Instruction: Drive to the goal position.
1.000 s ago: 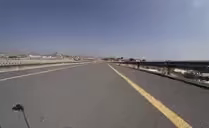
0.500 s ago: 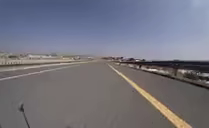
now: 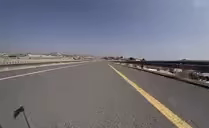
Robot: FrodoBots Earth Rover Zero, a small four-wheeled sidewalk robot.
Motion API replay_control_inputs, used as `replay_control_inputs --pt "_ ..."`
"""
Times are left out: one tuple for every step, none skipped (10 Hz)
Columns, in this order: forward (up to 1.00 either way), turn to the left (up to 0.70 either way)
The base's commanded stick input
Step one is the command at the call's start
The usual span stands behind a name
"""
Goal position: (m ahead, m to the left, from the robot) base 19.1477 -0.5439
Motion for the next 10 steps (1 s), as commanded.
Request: replay_control_inputs --pt "1.00 0.00" --pt "1.00 0.00" --pt "1.00 0.00" --pt "1.00 0.00" --pt "1.00 0.00" --pt "1.00 0.00" --pt "1.00 0.00" --pt "1.00 0.00" --pt "1.00 0.00" --pt "1.00 0.00"
